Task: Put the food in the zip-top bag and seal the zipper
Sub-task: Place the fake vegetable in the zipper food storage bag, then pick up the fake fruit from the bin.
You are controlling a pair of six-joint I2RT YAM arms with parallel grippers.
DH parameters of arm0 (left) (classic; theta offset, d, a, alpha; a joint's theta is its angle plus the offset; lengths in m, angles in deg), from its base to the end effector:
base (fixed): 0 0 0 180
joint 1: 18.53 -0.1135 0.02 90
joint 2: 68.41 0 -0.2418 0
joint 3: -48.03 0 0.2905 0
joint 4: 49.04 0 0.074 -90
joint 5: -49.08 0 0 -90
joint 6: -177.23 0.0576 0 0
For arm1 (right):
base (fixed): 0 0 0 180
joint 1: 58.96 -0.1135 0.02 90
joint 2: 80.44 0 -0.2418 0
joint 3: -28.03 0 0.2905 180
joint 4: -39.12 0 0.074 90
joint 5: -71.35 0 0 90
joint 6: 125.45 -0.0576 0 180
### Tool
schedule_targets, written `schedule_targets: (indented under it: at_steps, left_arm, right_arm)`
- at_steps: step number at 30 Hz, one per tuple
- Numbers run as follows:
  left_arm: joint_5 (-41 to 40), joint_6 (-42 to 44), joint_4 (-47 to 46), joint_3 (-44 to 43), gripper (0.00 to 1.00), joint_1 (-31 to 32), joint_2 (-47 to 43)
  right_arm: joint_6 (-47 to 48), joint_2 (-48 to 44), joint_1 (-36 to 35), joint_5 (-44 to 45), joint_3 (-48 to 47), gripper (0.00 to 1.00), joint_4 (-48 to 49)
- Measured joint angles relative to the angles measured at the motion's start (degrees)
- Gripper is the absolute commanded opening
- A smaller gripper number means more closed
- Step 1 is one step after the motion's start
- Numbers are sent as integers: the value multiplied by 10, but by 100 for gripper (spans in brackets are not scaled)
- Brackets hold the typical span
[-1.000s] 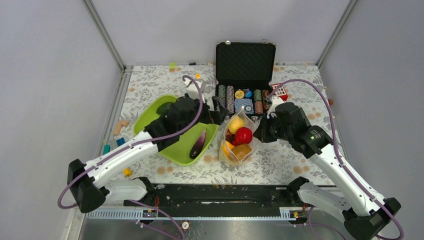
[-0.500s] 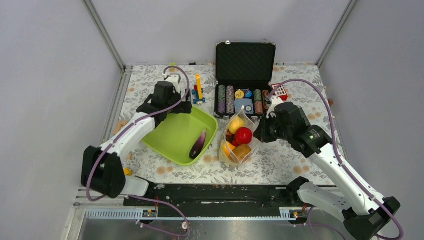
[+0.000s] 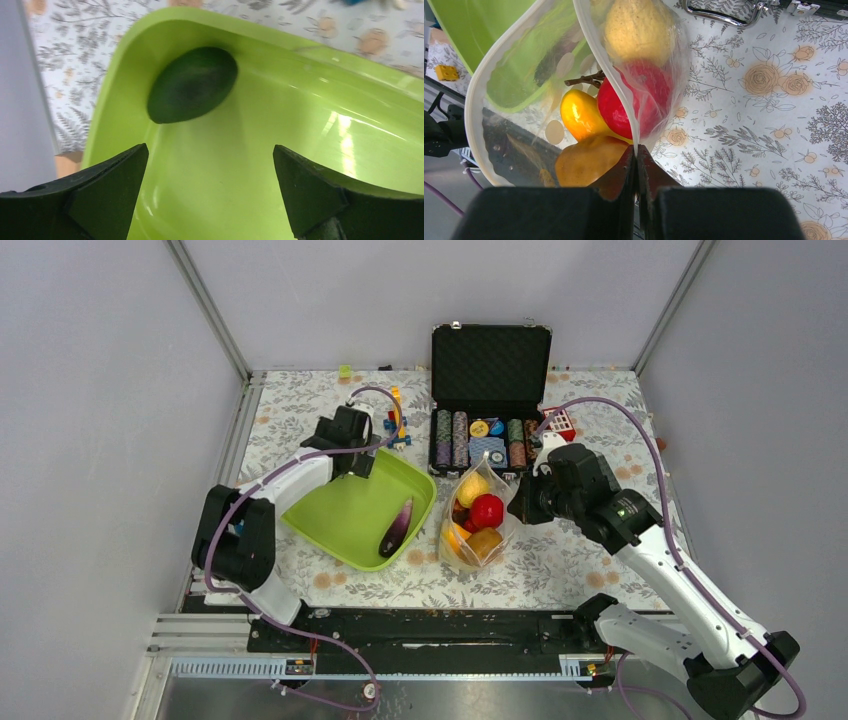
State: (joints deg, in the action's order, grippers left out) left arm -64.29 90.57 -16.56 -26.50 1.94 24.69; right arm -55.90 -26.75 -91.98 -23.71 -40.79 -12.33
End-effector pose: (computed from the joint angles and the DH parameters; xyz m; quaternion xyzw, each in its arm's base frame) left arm 0.3717 -0.1144 0.1638 0.1244 0.9173 0.1402 0.3513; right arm 0.2178 0.1476 0.3064 -0.1174 0.8839 0.2381 0.3851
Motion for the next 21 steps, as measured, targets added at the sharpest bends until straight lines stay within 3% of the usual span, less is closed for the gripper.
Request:
schedule_targets:
  at_steps: [8,21]
  left_arm:
    - [-53,64,-80,4,98,-12,24]
    - [-40,87,-103,0,93,-25,77]
  right_arm:
    - [1,12,0,1,0,6,0]
    - [1,17,0,1,0,6,0]
